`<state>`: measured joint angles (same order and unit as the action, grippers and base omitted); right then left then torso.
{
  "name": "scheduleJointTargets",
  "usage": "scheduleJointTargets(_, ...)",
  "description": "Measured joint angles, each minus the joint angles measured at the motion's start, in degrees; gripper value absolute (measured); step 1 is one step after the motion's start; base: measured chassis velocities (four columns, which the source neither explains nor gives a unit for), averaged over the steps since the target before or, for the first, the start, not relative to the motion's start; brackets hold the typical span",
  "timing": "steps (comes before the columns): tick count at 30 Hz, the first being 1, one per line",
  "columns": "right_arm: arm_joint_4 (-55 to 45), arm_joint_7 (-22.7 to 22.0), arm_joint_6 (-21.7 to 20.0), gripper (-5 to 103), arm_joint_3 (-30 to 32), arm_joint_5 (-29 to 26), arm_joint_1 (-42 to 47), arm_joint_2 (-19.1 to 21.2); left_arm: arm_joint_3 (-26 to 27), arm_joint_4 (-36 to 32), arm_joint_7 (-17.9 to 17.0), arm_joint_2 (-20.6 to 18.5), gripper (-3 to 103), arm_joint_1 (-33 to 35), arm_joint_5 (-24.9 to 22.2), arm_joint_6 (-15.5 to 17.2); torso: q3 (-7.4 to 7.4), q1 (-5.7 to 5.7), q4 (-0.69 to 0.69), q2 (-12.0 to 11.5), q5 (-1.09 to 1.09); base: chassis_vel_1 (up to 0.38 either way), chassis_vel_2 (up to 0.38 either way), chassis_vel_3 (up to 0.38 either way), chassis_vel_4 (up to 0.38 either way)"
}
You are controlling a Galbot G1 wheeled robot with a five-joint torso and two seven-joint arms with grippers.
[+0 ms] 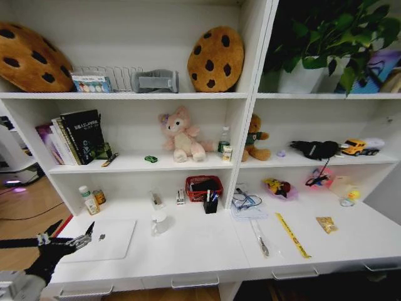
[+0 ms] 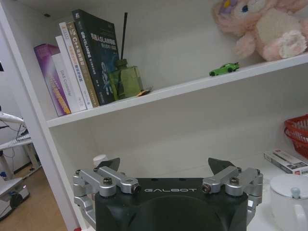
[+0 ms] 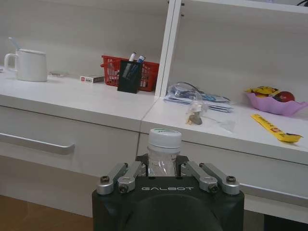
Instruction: Organize the objects on the table.
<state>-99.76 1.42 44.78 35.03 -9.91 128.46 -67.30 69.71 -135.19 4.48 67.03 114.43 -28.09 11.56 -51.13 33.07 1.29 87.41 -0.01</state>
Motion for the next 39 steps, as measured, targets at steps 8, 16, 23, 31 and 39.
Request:
scheduleJointTargets(8,2.28,-0.06,-0.55,27,-0.11,0.04,-2.15,0.07,0.0,0.0,0.0,0.0,100,0.0,0.0,0.0,0.0,-0.02,0.01,0.01,0.01,-0.143,-0.241,0.108,0.253)
scheduleJointTargets(16,9.11,0.77,-1.7,27,-1.56,-0.32,-8.81,0.48,0.0,0.0,0.0,0.0,100,0.0,0.0,0.0,0.0,-0.02,0.0,0.0,-0.01,-0.27,-0.289,0.263,0.298)
scheduleJointTargets(23,13.76,0.64,-3.63,27,-6.17,0.76,-16.17,0.02,-0.01,-0.03,0.01,0.0,100,0.0,0.0,0.0,-0.01,-0.01,0.0,0.0,0.08,-0.286,-0.276,0.279,0.282)
scheduleJointTargets(31,20.51,-0.36,-5.17,27,-11.84,2.77,-24.29,-1.55,0.0,0.0,0.0,0.0,100,0.0,0.0,0.0,0.0,-0.01,0.0,0.0,-0.09,-0.023,-0.031,0.021,0.017)
scheduleJointTargets(39,31.3,2.49,-5.7,27,-14.84,5.53,-34.66,-5.31,0.01,0.01,-0.01,0.0,100,0.0,0.0,-0.01,0.0,-0.01,0.01,0.0,0.0,0.029,0.039,-0.046,-0.032)
